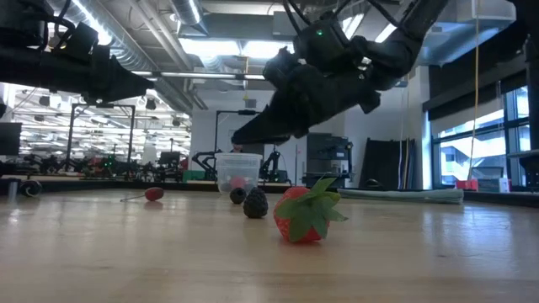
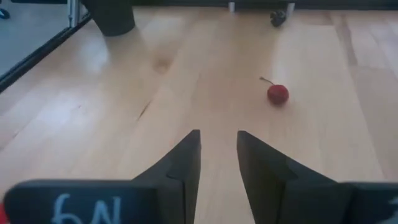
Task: Pick and placing Produce into tupperware
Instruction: Put the top black raspberry into the transparent container
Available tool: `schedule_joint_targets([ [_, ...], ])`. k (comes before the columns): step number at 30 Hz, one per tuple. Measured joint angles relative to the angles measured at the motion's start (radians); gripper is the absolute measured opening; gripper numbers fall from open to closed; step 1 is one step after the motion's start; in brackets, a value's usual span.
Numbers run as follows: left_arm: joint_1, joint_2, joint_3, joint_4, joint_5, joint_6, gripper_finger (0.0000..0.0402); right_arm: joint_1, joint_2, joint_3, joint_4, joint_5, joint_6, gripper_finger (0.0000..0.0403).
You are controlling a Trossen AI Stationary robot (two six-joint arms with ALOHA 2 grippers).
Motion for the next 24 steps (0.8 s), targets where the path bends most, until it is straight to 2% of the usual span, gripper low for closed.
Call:
schedule_joint_targets([
  [9, 0.000, 0.000, 0.000, 0.000, 0.000, 0.000, 0.0247, -0.001, -0.002, 0.000, 0.002, 0.001, -0.037, 0.0114],
  [15, 0.000, 0.000, 0.000, 0.000, 0.000, 0.000, 0.0247, 0.000, -0.002, 0.000, 0.009, 0.002, -0.085, 0.0171],
  [21, 0.000, 0.000, 0.000, 0.000, 0.000, 0.000, 0.0247, 0.001, -0.002, 0.000, 0.006, 0.002, 0.008, 0.0223],
  [24, 0.000, 0.000, 0.000, 0.000, -0.001, 0.000, 0.0247, 0.004, -0.002, 0.000, 0.001, 0.064, -0.049, 0.0233],
])
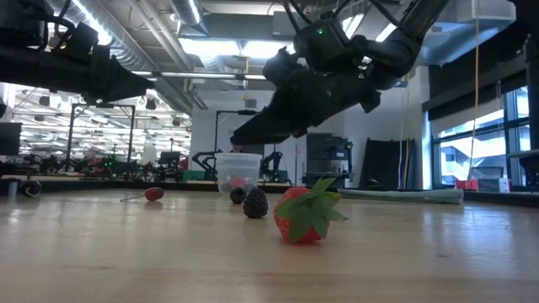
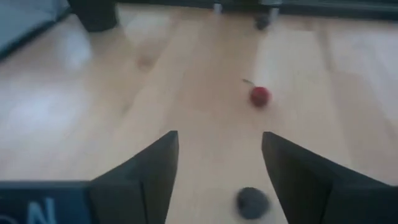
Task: Pick and placing Produce into tupperware
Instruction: Put the top black raspberry into the transparent container
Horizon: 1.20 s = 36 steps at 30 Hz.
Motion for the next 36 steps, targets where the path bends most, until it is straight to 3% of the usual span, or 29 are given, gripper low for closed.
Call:
schedule_joint_targets([
  [5, 0.000, 0.000, 0.000, 0.000, 0.000, 0.000, 0.0247, 0.000, 0.000, 0.000, -0.001, 0.102, -0.035, 0.0231],
  [36, 0.000, 0.000, 0.000, 0.000, -0.001, 0.001, 0.0247, -0.001, 0.220, 0.082, -0.013, 0.131, -0.013, 0.0232],
])
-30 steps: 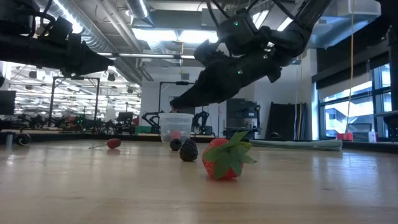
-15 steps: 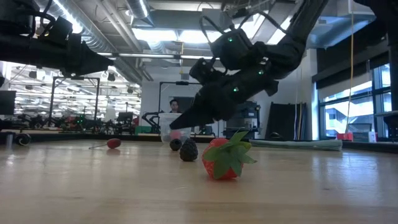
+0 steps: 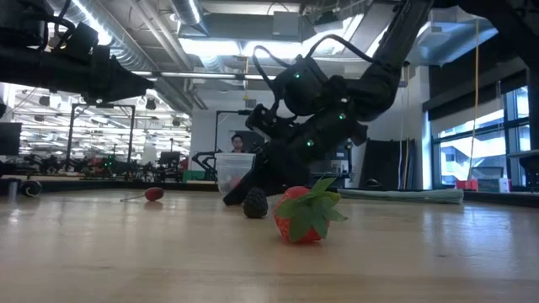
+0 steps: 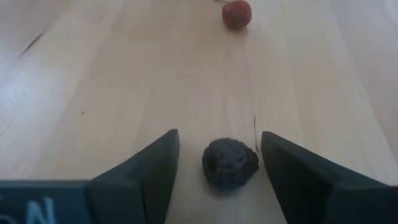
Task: Pick and placing Produce into tupperware
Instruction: Put the top black raspberry into the transparent container
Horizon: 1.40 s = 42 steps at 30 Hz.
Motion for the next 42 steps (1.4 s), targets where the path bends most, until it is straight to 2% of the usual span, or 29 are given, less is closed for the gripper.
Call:
schedule_joint_targets([
  [6, 0.000, 0.000, 0.000, 0.000, 0.000, 0.000, 0.0247, -0.002, 0.000, 0.001, -0.017, 0.000, 0.029, 0.0213],
  [18, 0.000, 0.000, 0.000, 0.000, 0.000, 0.000, 0.0247, -0.009, -0.007, 0.000, -0.045, 0.012, 0.029, 0.0124],
  [23, 0.000, 0.000, 0.000, 0.000, 0.000, 0.000, 0.0247, -0.019, -0.059, 0.005, -0.093, 0.024, 0.056, 0.0118],
  [26, 0.000, 0.000, 0.000, 0.000, 0.000, 0.000, 0.0247, -0.050, -0.140, 0.058, -0.120, 0.026, 0.102, 0.0119],
  [30, 0.000, 0.000, 0.000, 0.000, 0.000, 0.000, 0.0247, -0.116, -0.242, 0.200, -0.304, 0.022, 0.157, 0.0120],
  [34, 0.000, 0.000, 0.000, 0.000, -0.001, 0.000, 0.0247, -0.191, -0.276, 0.478, -0.617, 0.021, 0.122, 0.0120],
  [39, 0.000, 0.000, 0.000, 0.000, -0.007, 0.000, 0.0247, -0.274, -0.225, 0.843, -0.991, 0.020, 0.111, 0.0120],
  [42, 0.000, 0.000, 0.000, 0.001, -0.017, 0.000, 0.0247, -0.318, -0.175, 1.018, -1.123, 0.020, 0.113, 0.0120],
])
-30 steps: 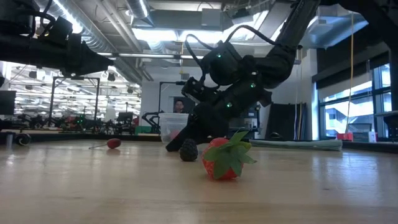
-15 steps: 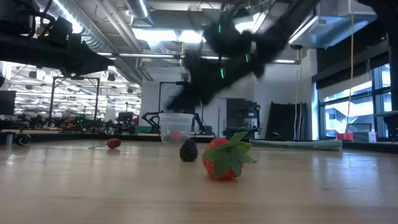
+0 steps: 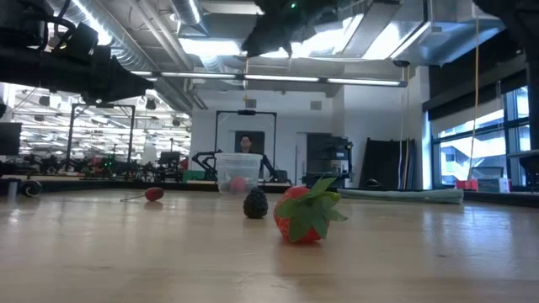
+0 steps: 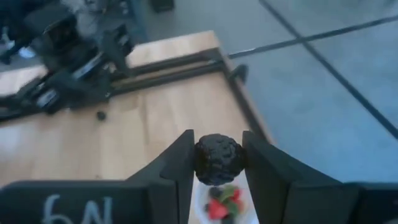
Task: Pick and placing Produce into tupperware
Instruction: Put the top black raspberry into the transparent container
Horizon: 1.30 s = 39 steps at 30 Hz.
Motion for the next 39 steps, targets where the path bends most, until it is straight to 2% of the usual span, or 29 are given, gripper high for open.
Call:
schedule_joint_targets([
  [3, 0.000, 0.000, 0.000, 0.000, -0.008, 0.001, 0.0247, -0.034, 0.056, 0.114, -0.074, -0.001, 0.000, 0.0120],
  [7, 0.000, 0.000, 0.000, 0.001, -0.009, 0.001, 0.0247, -0.057, 0.146, 0.180, -0.146, -0.004, 0.002, 0.0120],
  [21, 0.000, 0.000, 0.000, 0.001, -0.013, 0.002, 0.0247, -0.057, 0.411, 0.185, -0.244, -0.030, -0.032, 0.0121],
  [39, 0.000, 0.000, 0.000, 0.001, -0.013, 0.001, 0.0247, -0.066, 0.435, 0.186, -0.225, -0.030, -0.028, 0.0134],
])
